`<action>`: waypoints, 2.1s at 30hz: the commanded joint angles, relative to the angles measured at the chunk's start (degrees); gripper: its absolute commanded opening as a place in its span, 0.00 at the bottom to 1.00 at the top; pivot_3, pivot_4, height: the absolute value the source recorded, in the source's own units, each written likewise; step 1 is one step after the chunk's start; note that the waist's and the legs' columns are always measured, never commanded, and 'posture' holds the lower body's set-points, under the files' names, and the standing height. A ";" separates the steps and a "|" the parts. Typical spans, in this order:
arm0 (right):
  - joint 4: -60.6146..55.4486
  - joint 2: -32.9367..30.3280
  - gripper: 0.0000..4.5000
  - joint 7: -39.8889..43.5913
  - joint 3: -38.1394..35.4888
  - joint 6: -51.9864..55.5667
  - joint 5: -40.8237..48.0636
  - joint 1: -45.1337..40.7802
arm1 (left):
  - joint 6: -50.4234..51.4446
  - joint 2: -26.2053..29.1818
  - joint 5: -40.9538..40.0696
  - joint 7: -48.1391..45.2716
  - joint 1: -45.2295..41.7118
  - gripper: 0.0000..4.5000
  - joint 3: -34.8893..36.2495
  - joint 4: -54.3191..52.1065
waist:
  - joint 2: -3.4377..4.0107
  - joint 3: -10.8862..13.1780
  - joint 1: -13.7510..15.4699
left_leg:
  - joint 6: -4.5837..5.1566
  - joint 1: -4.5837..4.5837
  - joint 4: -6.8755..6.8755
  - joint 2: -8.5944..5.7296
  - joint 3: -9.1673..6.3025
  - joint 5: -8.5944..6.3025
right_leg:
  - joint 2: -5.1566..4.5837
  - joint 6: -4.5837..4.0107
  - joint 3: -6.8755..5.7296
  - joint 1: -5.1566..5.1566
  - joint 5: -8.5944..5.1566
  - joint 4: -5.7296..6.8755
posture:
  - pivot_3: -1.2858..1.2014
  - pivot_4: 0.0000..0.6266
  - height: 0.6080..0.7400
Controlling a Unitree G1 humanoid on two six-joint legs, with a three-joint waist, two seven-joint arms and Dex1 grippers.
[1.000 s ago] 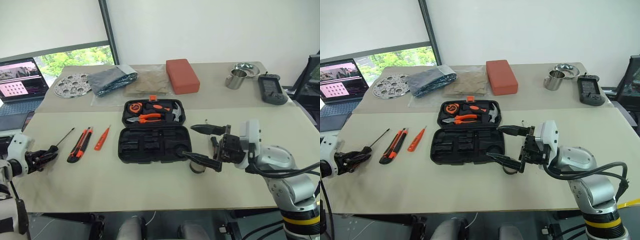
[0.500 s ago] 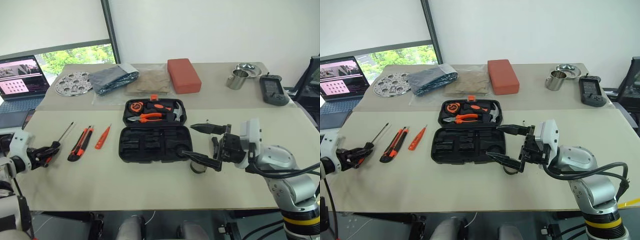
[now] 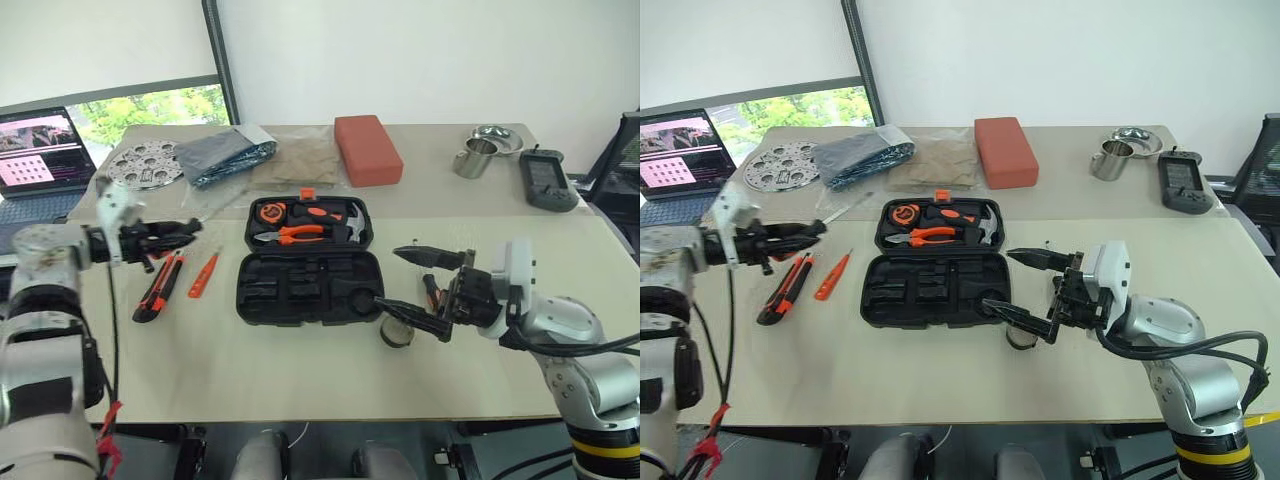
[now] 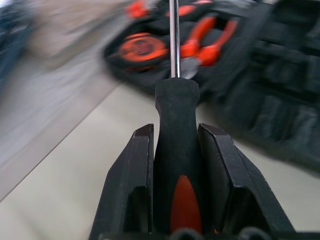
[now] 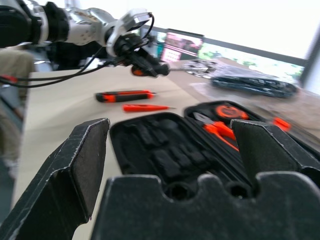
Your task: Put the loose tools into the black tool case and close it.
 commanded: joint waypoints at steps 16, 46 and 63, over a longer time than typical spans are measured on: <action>-5.19 -0.54 1.00 -6.66 -7.07 -2.70 -4.83 10.11 | -8.39 -15.42 12.38 3.70 -11.74 0.20 -12.99 6.02 | 0.07 0.01 -0.44 | -0.17 -0.03 0.02 -0.04 -0.14 0.12 | 0.15 0.01 0.12 0.03 -0.01 -0.03 | 0.52 0.24 1.00; -5.99 -0.85 1.00 -7.71 -6.08 -2.53 -4.82 9.57 | -5.44 -18.09 21.73 8.96 -12.26 0.20 -21.27 6.97 | 0.18 -0.05 -0.04 | -0.21 -0.02 0.08 -0.10 -0.28 0.16 | 0.17 0.01 0.13 0.14 -0.01 0.00 | 0.52 0.24 1.00; -5.75 -0.12 1.00 -7.74 -5.30 -3.25 -5.66 9.54 | -1.22 -18.89 23.10 12.91 -13.34 0.20 -22.76 6.42 | 0.26 -0.10 0.36 | -0.12 -0.02 0.27 -0.12 -0.43 0.23 | 0.22 0.01 0.13 0.24 -0.01 0.12 | 0.52 0.24 1.00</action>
